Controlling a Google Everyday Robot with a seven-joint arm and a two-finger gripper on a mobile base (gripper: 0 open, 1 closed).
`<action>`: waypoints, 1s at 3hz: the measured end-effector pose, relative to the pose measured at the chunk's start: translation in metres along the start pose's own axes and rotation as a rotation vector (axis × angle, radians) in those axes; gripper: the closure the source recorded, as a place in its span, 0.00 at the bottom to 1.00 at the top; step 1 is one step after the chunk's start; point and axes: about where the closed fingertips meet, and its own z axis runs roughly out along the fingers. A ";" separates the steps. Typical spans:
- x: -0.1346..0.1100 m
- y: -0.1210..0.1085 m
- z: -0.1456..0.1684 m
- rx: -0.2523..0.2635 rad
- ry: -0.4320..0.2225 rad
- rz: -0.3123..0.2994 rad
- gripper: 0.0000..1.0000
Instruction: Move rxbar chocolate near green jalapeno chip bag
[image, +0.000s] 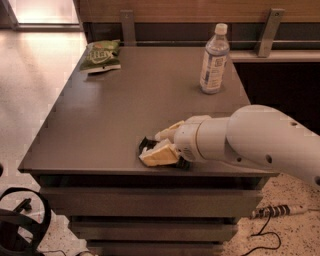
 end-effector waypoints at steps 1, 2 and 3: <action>0.000 0.000 0.000 0.000 0.000 0.000 1.00; 0.000 0.000 0.000 0.000 0.000 0.000 1.00; -0.001 0.000 0.000 0.000 0.000 0.000 1.00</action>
Offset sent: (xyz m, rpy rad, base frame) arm 0.1180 0.0119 0.1435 -0.1298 -0.2228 0.1146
